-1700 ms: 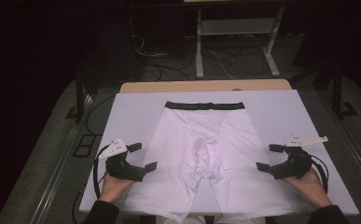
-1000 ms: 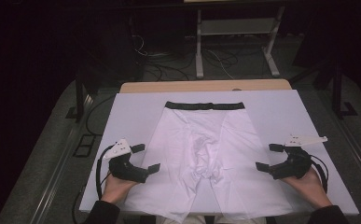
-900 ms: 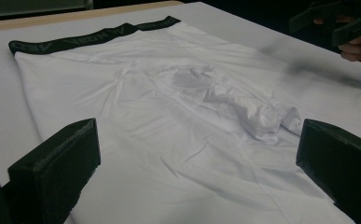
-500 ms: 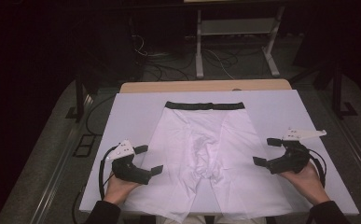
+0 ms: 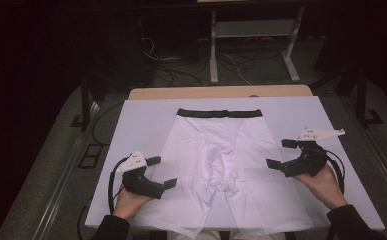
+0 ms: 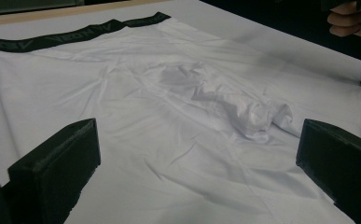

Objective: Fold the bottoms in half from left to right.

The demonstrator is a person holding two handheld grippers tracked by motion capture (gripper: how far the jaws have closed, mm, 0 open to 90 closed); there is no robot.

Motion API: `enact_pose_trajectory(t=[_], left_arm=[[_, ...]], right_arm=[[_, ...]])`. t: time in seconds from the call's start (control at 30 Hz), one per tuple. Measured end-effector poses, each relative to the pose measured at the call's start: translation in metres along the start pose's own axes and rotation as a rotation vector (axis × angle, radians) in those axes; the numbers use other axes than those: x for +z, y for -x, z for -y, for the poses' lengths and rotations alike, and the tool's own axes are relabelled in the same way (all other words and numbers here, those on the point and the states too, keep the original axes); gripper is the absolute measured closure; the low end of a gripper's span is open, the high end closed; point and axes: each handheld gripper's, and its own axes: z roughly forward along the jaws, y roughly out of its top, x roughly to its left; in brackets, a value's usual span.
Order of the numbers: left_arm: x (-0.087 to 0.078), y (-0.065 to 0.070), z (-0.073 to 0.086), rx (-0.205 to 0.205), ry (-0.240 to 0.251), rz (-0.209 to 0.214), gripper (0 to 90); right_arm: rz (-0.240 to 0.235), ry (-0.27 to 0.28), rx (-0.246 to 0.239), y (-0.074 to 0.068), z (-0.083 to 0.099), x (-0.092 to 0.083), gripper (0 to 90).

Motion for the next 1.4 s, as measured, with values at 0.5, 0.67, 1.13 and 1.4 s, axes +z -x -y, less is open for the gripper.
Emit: enact_pose_trajectory(t=[0.5, 0.67, 1.13, 1.4], left_arm=[[-0.001, -0.001, 0.0, -0.003, 0.001, -0.004, 0.0], [-0.001, -0.001, 0.0, -0.001, 0.0, -0.006, 0.0], [-0.002, -0.001, 0.001, -0.002, 0.004, -0.005, 0.0], [-0.002, -0.001, 0.001, -0.001, 0.003, -0.004, 0.0]], right_arm=[[-0.024, -0.011, -0.023, -0.004, -0.021, 0.02, 0.0], [-0.032, -0.019, -0.035, -0.008, -0.028, 0.028, 0.0], [-0.061, -0.04, -0.053, -0.014, -0.044, 0.053, 0.0], [-0.072, -0.05, -0.067, -0.019, -0.051, 0.063, 0.0]])
